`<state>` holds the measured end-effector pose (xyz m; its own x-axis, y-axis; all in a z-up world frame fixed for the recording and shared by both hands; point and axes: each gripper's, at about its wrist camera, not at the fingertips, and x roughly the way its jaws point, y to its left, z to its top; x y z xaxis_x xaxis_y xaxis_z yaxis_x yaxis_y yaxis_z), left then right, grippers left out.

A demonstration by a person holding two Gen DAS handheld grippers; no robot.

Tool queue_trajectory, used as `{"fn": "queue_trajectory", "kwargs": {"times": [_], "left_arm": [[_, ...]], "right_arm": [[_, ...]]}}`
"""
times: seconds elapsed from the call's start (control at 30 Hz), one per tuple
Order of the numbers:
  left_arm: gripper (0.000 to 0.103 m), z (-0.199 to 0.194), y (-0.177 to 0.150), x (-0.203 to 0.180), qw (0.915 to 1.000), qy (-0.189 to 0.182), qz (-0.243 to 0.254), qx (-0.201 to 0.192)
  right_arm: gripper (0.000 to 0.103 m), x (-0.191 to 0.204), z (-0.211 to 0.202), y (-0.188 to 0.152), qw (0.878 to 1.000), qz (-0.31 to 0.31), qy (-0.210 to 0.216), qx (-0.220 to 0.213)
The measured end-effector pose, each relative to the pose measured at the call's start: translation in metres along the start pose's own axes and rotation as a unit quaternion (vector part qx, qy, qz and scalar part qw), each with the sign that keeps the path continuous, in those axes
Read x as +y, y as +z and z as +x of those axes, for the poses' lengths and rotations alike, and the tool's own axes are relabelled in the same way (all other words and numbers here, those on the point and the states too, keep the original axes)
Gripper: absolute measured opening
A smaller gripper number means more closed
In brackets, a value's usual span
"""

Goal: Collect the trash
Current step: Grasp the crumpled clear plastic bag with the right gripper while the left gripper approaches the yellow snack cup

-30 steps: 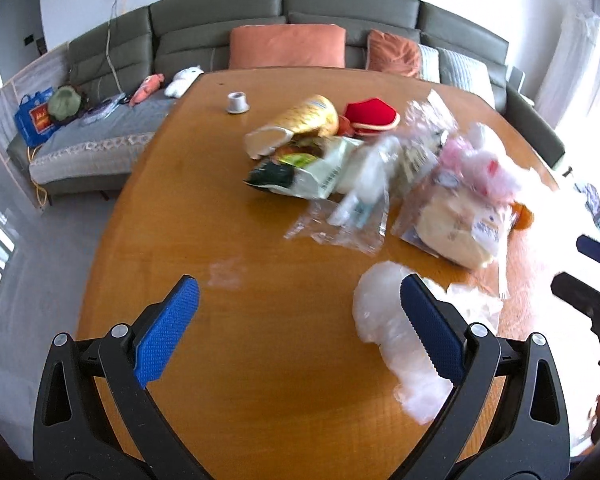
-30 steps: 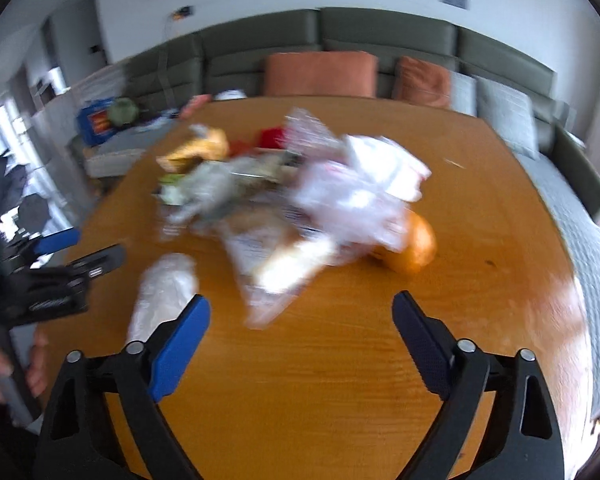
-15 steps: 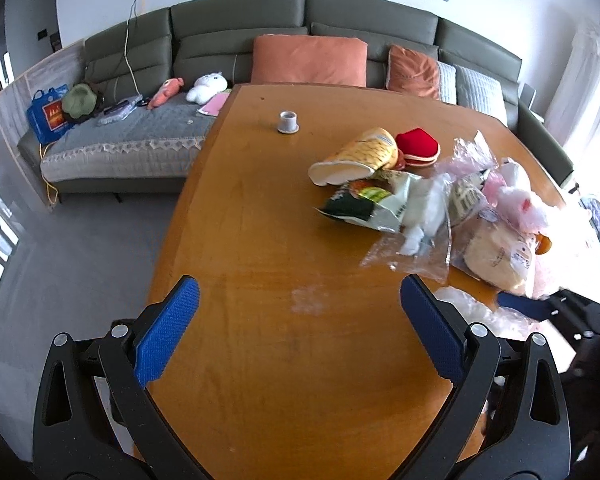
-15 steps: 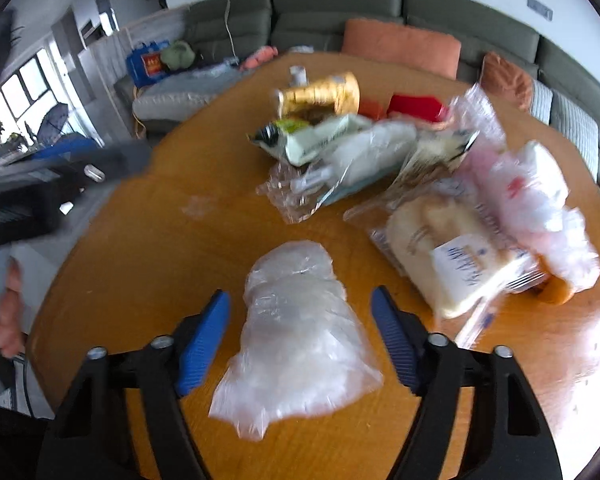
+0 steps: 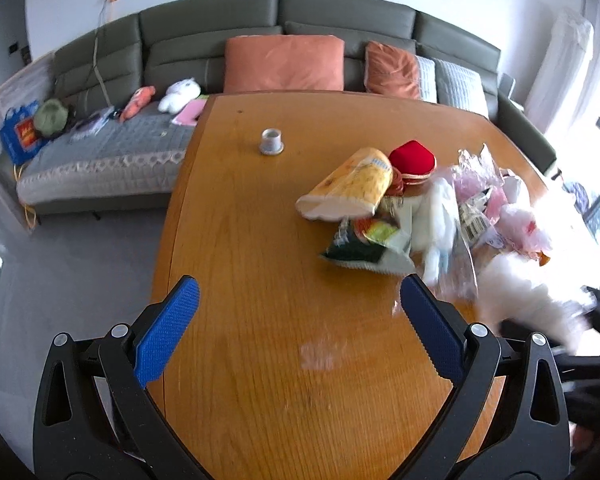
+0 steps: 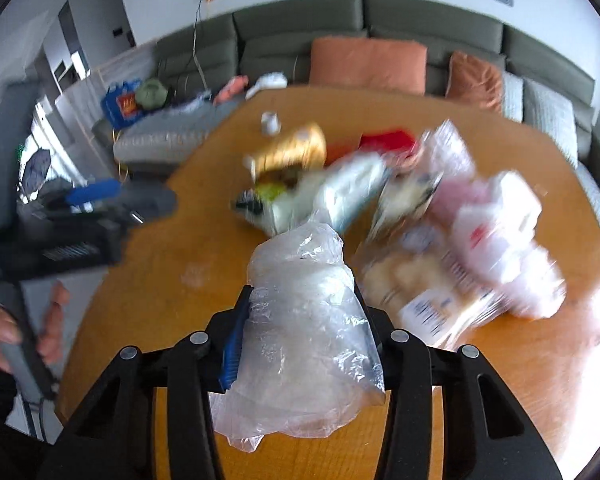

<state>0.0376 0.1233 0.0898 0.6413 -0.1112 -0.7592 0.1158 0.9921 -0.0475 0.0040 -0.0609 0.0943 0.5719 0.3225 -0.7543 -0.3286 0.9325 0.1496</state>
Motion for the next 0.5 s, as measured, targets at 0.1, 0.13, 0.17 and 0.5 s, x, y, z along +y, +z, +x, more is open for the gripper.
{"fn": "queue_trajectory", "kwargs": {"times": [0.1,0.13,0.17,0.5], "left_arm": [[0.097,0.012,0.016,-0.006,0.9996,-0.006,0.027,-0.009],[0.097,0.018,0.023,-0.007,0.9994,-0.009,0.034,-0.007],[0.097,0.023,0.028,-0.008,0.9992,-0.014,0.038,-0.003],[0.097,0.112,0.084,-0.025,0.9924,-0.065,0.063,0.083]], "right_arm": [[0.047,-0.007,-0.013,0.018,1.0,0.011,-0.003,-0.022],[0.047,-0.01,-0.016,0.022,0.999,0.015,-0.003,-0.028],[0.047,-0.015,-0.019,0.027,0.999,0.02,-0.004,-0.033],[0.047,-0.046,0.0,0.046,0.998,0.047,-0.016,-0.028]]}}
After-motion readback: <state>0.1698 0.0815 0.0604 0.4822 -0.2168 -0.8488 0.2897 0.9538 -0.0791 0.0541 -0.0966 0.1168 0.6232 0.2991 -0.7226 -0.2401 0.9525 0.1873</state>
